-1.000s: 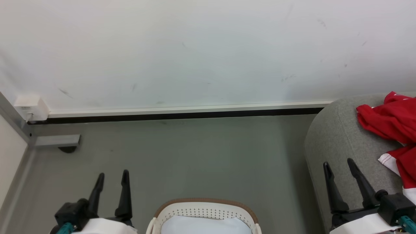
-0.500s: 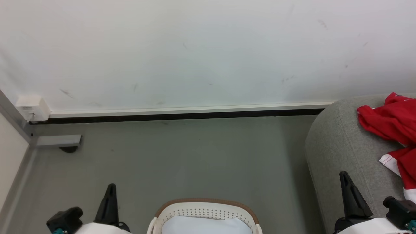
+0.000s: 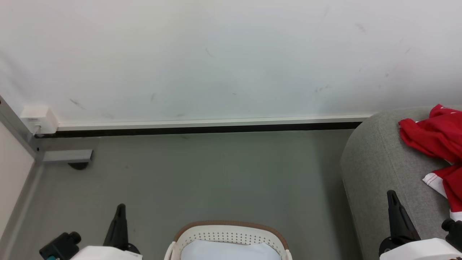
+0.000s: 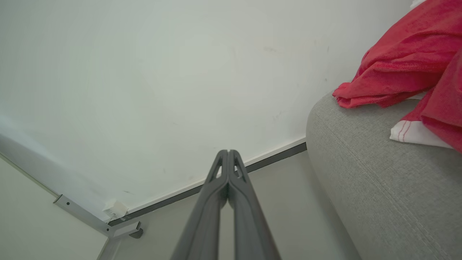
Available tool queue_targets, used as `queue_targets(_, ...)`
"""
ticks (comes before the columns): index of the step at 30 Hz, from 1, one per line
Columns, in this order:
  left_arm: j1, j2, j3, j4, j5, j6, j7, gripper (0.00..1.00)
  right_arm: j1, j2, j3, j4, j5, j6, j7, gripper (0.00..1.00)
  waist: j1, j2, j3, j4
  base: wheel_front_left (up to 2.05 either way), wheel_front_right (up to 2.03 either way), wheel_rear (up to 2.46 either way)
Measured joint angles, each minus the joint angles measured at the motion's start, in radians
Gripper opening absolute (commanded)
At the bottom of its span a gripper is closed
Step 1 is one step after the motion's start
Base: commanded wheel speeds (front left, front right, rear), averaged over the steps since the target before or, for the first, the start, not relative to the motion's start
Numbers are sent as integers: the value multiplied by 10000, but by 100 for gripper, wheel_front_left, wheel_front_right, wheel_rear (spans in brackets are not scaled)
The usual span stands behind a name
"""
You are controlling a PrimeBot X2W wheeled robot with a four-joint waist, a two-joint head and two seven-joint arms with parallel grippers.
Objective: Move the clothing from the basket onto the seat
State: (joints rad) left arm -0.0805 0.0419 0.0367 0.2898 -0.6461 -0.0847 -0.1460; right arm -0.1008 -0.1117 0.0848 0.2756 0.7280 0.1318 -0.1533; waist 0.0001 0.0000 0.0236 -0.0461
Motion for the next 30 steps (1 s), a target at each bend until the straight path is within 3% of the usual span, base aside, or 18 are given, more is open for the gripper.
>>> queue_targets(30, -95, 8, 293, -125, -3810, -176, 1020, 0, -5, 182, -685, -111, 3542, 0, 1005, 0, 0, 0, -67, 138, 0, 0, 0)
